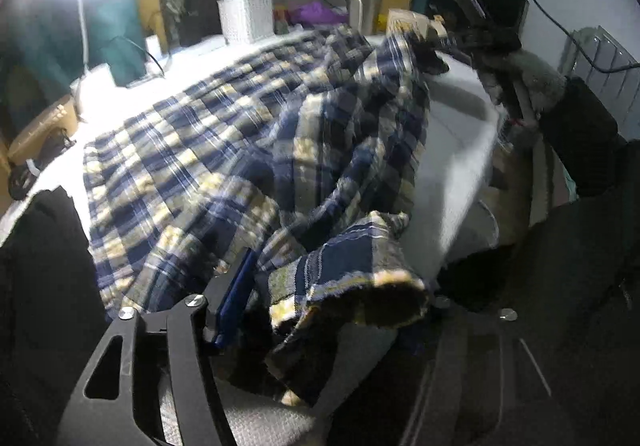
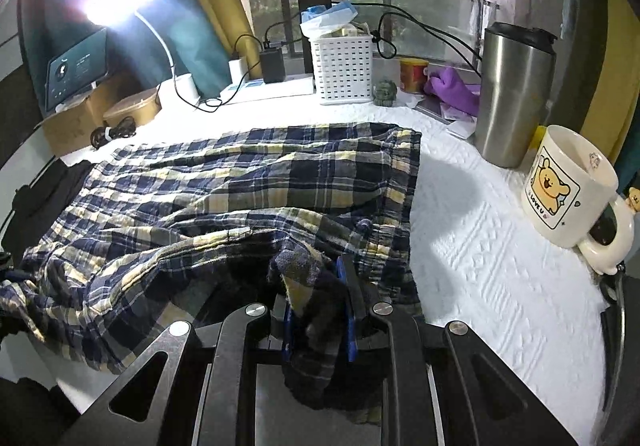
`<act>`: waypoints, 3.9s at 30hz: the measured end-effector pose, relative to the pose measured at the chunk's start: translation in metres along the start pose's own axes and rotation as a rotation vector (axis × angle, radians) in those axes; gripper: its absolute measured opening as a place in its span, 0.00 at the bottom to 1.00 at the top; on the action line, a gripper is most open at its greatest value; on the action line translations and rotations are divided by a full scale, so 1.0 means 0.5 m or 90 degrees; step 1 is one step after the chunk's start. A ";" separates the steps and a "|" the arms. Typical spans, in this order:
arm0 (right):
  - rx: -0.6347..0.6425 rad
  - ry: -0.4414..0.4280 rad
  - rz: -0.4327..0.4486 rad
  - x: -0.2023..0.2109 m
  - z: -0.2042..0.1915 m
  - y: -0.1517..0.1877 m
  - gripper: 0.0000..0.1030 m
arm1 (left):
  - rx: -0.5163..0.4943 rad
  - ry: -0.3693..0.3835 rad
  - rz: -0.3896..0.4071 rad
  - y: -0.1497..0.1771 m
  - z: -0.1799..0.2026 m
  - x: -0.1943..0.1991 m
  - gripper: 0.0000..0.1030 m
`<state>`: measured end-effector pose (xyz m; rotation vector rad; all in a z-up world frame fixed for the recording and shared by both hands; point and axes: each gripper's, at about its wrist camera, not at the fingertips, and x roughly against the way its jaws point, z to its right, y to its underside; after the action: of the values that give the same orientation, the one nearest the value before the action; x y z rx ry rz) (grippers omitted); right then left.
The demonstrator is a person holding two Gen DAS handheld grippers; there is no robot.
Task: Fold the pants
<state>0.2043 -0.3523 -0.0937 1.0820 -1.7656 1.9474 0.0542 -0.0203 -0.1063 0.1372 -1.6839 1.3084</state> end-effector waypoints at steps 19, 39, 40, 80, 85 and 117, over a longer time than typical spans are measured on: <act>0.085 0.120 0.125 0.220 -0.075 0.052 0.14 | 0.169 -0.112 0.257 -0.057 0.000 0.205 0.06; 0.067 0.196 0.238 0.389 -0.032 0.056 0.01 | 0.087 -0.106 0.327 -0.164 0.122 0.318 0.06; 0.066 0.196 0.244 0.391 -0.033 0.050 0.01 | 0.086 -0.109 0.327 -0.171 0.116 0.319 0.06; 0.085 0.110 0.093 -0.022 -0.047 -0.217 0.02 | 0.212 -0.186 0.131 -0.245 -0.281 0.032 0.06; 0.079 0.100 0.050 -0.096 -0.042 -0.223 0.02 | 0.224 -0.194 0.099 -0.248 -0.323 -0.014 0.06; 0.036 0.179 -0.039 -0.249 0.019 -0.256 1.00 | 0.346 -0.246 0.002 -0.192 -0.525 -0.110 0.40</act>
<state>0.3759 -0.3032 -0.0882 0.8196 -1.5200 2.0094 0.2993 0.1243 -0.0906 0.7475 -1.5883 1.8011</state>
